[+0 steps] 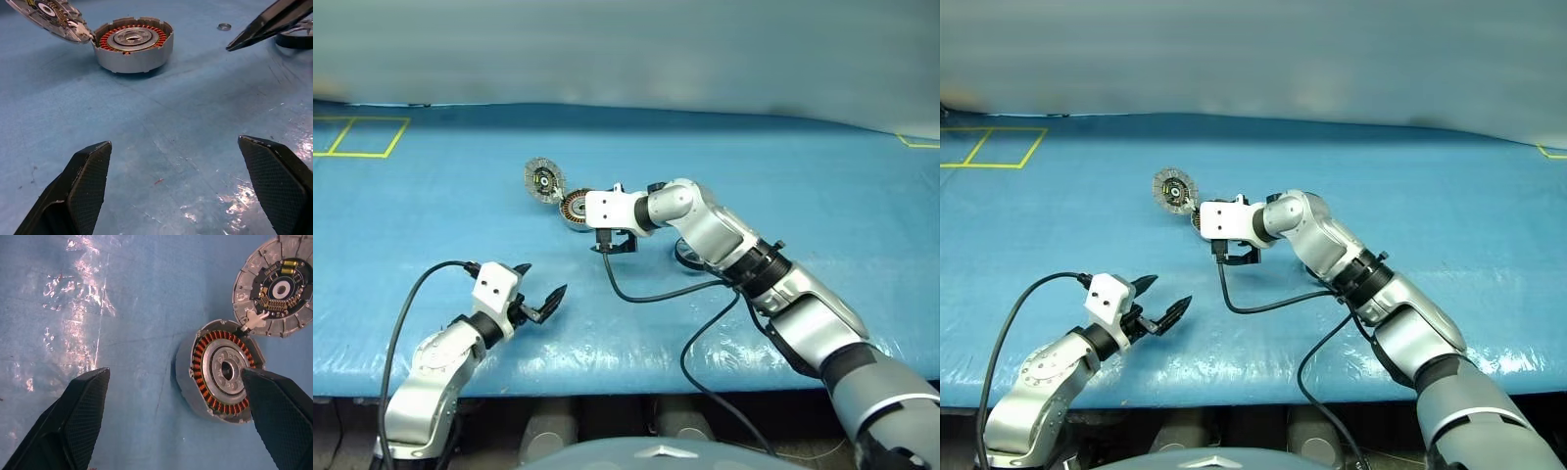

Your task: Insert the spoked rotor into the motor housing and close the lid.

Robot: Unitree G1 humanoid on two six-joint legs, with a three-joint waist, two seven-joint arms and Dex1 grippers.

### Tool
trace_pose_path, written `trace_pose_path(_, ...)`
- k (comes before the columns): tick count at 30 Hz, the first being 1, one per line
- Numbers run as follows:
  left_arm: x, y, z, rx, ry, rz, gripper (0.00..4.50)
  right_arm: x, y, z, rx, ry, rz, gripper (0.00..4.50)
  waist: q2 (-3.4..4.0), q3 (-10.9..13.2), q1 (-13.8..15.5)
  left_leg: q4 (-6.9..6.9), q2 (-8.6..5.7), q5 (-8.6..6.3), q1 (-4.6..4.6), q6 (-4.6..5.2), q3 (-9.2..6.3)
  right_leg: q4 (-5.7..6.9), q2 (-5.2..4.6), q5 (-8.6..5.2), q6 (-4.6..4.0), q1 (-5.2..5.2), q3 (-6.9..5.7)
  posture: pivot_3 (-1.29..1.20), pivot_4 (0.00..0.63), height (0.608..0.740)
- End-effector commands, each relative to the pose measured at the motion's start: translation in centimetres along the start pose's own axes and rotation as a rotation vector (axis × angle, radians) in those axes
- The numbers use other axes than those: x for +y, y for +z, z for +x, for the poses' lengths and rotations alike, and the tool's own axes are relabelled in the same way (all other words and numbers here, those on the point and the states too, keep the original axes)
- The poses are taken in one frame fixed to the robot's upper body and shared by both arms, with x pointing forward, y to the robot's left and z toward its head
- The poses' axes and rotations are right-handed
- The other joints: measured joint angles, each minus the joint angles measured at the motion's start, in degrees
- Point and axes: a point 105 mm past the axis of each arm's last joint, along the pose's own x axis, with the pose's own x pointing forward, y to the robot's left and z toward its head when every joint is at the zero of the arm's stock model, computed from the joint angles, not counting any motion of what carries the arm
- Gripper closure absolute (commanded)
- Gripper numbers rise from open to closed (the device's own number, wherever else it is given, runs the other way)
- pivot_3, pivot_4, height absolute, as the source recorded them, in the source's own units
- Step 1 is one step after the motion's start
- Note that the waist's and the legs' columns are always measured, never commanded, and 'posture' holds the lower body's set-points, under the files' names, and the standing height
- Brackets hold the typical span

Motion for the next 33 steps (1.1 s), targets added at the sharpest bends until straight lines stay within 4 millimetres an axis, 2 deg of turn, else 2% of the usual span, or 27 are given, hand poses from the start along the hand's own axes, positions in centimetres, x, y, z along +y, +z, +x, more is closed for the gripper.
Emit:
trace_pose_path(1,-1.2,1.1,-0.2,-0.054,-0.007,0.004,0.0,-1.4,1.2,0.9,0.006,0.023,-0.111,0.01,0.03,0.02,-0.06,-0.01,0.0,0.0,0.0,0.0,0.01,0.01,-0.01,0.0,0.0,-0.01,0.01,0.0,0.15,0.74)
trace_pose_path(7,-2.2,0.7,-0.3,-0.058,-0.001,-0.021,0.0,-2.5,0.7,2.5,0.065,0.025,-0.189,0.01,0.05,0.03,0.01,-0.03,-0.02,0.0,0.03,-0.04,-0.02,0.02,-0.08,-0.18,-0.34,0.02,-0.03,0.0,0.15,0.74)
trace_pose_path(12,-3.1,0.2,-0.3,-0.053,-0.016,-0.041,0.0,-3.0,-0.5,3.3,0.119,0.009,-0.167,0.01,0.08,0.05,-0.29,-0.1,-0.02,0.01,0.03,-0.09,-0.02,0.03,-0.16,-0.19,-0.38,-0.04,0.0,0.0,0.15,0.74)
trace_pose_path(18,-3.6,0.0,-0.2,-0.052,-0.022,-0.047,0.0,-3.0,-1.1,3.6,0.135,0.015,-0.133,0.01,0.15,0.09,-0.46,-0.23,0.04,0.0,0.03,-0.22,-0.05,0.07,-0.21,-0.19,-0.39,-0.13,-0.02,0.0,0.15,0.74)
trace_pose_path(33,-4.0,-0.2,-0.1,-0.071,-0.008,-0.063,0.0,-3.0,-0.7,4.6,0.138,0.0,-0.106,0.01,0.22,0.13,-1.6,-0.23,0.05,-0.02,0.04,-0.26,-0.07,0.13,-0.07,-0.15,-0.32,-0.13,-0.04,0.0,0.15,0.74)
